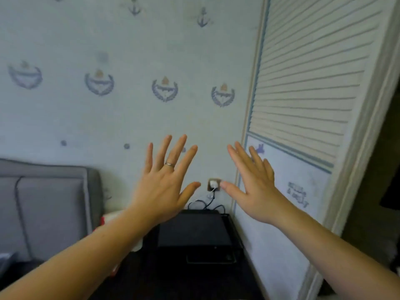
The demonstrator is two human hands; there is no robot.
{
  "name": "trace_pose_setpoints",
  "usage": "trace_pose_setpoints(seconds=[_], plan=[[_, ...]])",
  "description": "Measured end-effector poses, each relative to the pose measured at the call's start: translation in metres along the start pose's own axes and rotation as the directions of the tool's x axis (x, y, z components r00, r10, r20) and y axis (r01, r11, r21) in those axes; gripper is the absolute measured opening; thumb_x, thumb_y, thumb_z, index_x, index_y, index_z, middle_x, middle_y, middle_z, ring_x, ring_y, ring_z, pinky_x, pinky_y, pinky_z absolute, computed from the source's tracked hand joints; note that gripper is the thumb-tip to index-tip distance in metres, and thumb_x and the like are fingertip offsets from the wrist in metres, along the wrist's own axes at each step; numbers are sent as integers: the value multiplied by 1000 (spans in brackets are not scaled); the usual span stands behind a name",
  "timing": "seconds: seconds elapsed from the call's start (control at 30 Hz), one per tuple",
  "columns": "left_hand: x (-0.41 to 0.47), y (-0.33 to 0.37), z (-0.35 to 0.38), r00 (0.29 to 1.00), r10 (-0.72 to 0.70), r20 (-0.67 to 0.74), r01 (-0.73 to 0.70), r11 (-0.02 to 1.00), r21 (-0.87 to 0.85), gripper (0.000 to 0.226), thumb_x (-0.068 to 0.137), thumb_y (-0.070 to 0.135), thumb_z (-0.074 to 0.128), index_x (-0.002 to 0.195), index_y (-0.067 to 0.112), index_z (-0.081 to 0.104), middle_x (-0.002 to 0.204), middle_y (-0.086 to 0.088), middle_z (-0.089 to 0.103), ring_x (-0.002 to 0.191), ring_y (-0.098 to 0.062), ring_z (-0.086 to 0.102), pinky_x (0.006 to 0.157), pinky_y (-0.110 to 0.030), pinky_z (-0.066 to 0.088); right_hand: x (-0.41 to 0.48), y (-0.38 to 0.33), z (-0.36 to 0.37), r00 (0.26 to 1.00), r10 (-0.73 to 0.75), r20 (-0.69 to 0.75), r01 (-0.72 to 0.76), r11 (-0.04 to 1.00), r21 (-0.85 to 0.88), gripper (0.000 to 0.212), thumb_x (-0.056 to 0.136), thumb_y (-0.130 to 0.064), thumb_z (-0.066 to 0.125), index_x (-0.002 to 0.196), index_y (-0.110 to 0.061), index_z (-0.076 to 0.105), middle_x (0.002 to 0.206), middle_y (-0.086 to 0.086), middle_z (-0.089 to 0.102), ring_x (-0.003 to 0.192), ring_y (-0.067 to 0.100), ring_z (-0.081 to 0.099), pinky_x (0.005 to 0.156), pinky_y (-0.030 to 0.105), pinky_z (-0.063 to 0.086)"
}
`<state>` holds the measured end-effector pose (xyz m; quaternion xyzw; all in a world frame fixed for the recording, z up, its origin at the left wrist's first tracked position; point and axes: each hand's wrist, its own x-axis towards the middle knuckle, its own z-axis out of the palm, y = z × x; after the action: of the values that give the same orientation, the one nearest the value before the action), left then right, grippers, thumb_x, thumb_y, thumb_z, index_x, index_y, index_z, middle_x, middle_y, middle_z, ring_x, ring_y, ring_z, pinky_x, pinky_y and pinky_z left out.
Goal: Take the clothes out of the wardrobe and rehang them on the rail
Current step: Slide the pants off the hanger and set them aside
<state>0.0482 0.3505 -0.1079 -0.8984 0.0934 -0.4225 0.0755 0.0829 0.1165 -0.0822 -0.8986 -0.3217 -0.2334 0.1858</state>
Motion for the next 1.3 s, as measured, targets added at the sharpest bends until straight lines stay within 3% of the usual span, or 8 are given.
trace_pose_setpoints(seconds=[0.17, 0.3, 0.47, 0.7, 0.77, 0.9, 1.07, 1.3], plan=[[-139, -83, -19, 956, -213, 203, 200, 976, 80, 75, 99, 67, 14, 160, 23, 13, 168, -6, 0, 153, -32, -9, 120, -60, -3, -2, -96, 100, 970, -140, 200, 126, 989, 78, 76, 95, -60, 38, 150, -45, -13, 158, -22, -23, 143, 8, -29, 118, 48, -12], [-249, -136, -39, 857, -389, 338, 338, 920, 200, 76, 98, 68, 22, 160, 25, 14, 168, -4, 1, 153, -32, -8, 119, -59, -3, 1, -180, 174, 901, -271, 340, 224, 959, 171, 77, 96, -58, 39, 151, -43, -13, 159, -18, -23, 145, 12, -27, 119, 52, -9], [-377, -182, -69, 678, -606, 416, 509, 795, 329, 77, 97, 71, 20, 160, 27, 10, 168, -3, -1, 153, -29, -12, 120, -56, -7, -12, -286, 266, 799, -436, 414, 328, 893, 307, 78, 94, -61, 40, 152, -41, -9, 160, -18, -17, 147, 15, -22, 119, 52, -6], [-512, -219, -96, 375, -827, 420, 670, 554, 494, 79, 96, 73, 16, 160, 27, 7, 167, -5, 2, 153, -29, -12, 118, -59, -1, -33, -416, 379, 588, -620, 519, 361, 776, 517, 80, 88, -69, 32, 151, -43, -9, 159, -21, -18, 147, 12, -20, 118, 50, -6], [-542, -235, -97, 298, -867, 399, 691, 484, 537, 79, 96, 73, 15, 160, 28, 4, 167, -4, -1, 152, -28, -15, 119, -58, -4, -31, -447, 408, 524, -659, 539, 374, 747, 550, 81, 83, -73, 25, 150, -44, -12, 158, -22, -19, 146, 11, -21, 118, 50, -6], [-583, -281, -90, 160, -925, 345, 734, 345, 585, 80, 96, 73, 20, 160, 28, 3, 167, -3, -4, 152, -28, -17, 119, -55, -7, -11, -498, 471, 399, -713, 577, 398, 701, 591, 77, 95, -63, 36, 150, -44, -14, 157, -23, -22, 146, 11, -23, 118, 49, -7], [-617, -344, -61, -23, -952, 306, 793, 169, 586, 80, 95, 73, 15, 159, 31, -8, 164, 1, -21, 148, -25, -30, 119, -51, -15, 35, -556, 549, 295, -709, 640, 399, 700, 592, 77, 95, -59, 40, 152, -42, -9, 160, -21, -16, 147, 11, -18, 119, 49, -3], [-668, -429, -7, -349, -881, 320, 848, -151, 508, 85, 88, 76, 10, 159, 29, 1, 167, -2, -3, 153, -26, -9, 124, -46, 1, 90, -628, 664, 157, -679, 717, 305, 724, 619, 73, 97, -55, 42, 154, -40, -2, 160, -22, -6, 149, 10, -9, 118, 45, 3]])
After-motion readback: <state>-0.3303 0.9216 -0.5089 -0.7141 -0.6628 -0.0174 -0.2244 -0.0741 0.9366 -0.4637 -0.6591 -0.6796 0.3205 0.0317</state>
